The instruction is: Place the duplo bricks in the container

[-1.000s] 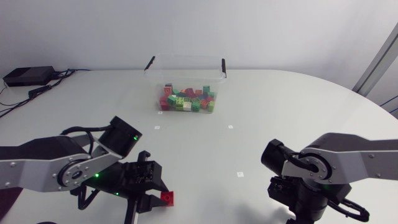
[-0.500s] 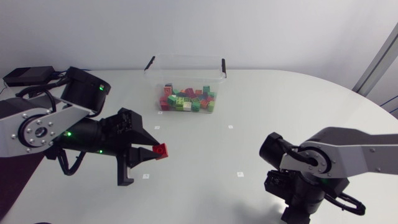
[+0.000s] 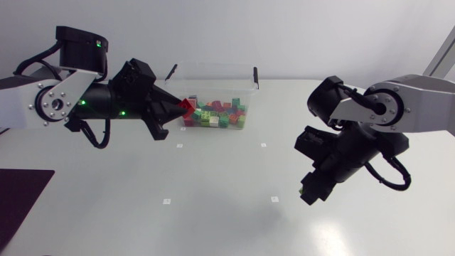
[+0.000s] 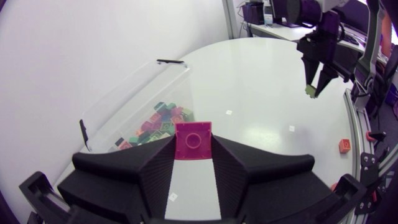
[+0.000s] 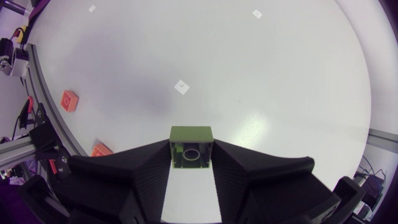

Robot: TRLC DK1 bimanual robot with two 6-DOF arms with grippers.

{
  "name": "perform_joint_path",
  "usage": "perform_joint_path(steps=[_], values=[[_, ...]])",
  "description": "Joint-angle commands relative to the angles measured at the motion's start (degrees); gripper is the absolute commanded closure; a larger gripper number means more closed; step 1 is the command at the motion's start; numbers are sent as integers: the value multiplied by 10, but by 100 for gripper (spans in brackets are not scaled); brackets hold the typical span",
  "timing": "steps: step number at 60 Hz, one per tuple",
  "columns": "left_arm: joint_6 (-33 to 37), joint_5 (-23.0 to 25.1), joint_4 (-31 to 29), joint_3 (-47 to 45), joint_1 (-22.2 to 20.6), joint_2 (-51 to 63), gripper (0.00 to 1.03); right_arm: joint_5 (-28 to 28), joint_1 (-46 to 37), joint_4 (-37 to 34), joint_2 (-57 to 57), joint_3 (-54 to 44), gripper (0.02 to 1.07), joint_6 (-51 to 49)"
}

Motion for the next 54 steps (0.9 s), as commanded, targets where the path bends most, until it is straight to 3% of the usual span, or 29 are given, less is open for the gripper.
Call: perform_joint_path(steps=[1, 12, 32, 54], values=[[-39, 4, 21, 30, 10, 31, 100, -12, -4, 10, 15, 21, 71, -6], [-86, 1, 64, 87, 20, 101, 100, -24, 2, 41, 30, 68, 71, 17], [-162, -47, 148, 192, 34, 215, 100, -44, 10, 95, 54, 133, 71, 48], [-175, -78, 164, 277, 29, 303, 100, -49, 26, 145, 106, 199, 71, 81]])
